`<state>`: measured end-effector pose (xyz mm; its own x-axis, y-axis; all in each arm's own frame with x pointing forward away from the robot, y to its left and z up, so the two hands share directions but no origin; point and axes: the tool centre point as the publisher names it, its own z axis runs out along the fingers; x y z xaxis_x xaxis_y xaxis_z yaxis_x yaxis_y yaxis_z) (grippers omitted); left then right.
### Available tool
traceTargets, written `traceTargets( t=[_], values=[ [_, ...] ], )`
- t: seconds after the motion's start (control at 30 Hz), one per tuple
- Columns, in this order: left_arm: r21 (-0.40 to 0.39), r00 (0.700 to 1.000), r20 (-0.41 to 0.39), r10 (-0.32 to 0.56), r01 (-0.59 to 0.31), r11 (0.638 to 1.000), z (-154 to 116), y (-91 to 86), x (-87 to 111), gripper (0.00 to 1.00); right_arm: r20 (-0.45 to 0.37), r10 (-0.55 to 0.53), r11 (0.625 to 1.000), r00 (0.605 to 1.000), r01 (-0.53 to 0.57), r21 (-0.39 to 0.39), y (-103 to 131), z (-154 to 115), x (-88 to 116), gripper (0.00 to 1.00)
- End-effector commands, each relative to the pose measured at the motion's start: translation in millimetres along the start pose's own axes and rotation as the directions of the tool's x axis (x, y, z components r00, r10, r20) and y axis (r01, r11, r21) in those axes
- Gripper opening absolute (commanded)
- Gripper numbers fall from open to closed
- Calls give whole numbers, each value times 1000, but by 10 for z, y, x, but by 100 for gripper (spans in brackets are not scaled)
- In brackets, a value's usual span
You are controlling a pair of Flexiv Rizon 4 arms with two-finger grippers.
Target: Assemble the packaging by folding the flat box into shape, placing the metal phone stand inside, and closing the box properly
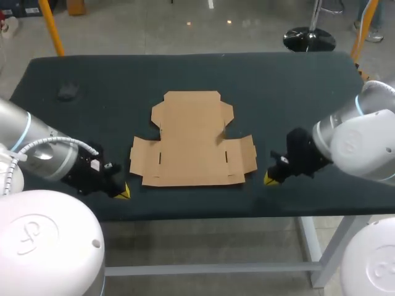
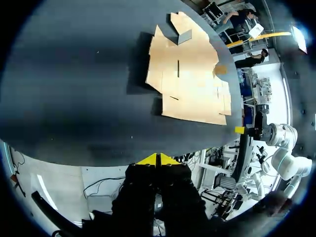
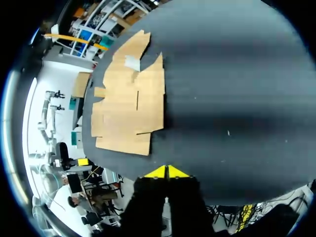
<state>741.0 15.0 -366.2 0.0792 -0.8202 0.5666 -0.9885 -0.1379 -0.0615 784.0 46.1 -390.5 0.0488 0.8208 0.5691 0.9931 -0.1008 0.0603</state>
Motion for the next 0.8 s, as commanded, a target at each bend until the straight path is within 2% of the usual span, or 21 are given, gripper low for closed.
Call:
traceTargets(
  t=[0.03, 0.4, 0.8],
  values=[
    [-13, 1000, -16, 10, -10, 1000, 139, -52, 19, 0, -16, 3, 1000, 1000, -3, 3, 10, 97, -17, 0],
    [-54, 1000, -26, 0, -1, 999, 314, -69, 38, 0, -30, 8, 1000, 1000, -8, -6, 2, 226, -9, 0],
    [-87, 998, -51, -28, 23, 996, 496, -192, -41, 0, -54, 8, 1000, 998, -9, -14, 8, 310, -69, 0]
  ],
)
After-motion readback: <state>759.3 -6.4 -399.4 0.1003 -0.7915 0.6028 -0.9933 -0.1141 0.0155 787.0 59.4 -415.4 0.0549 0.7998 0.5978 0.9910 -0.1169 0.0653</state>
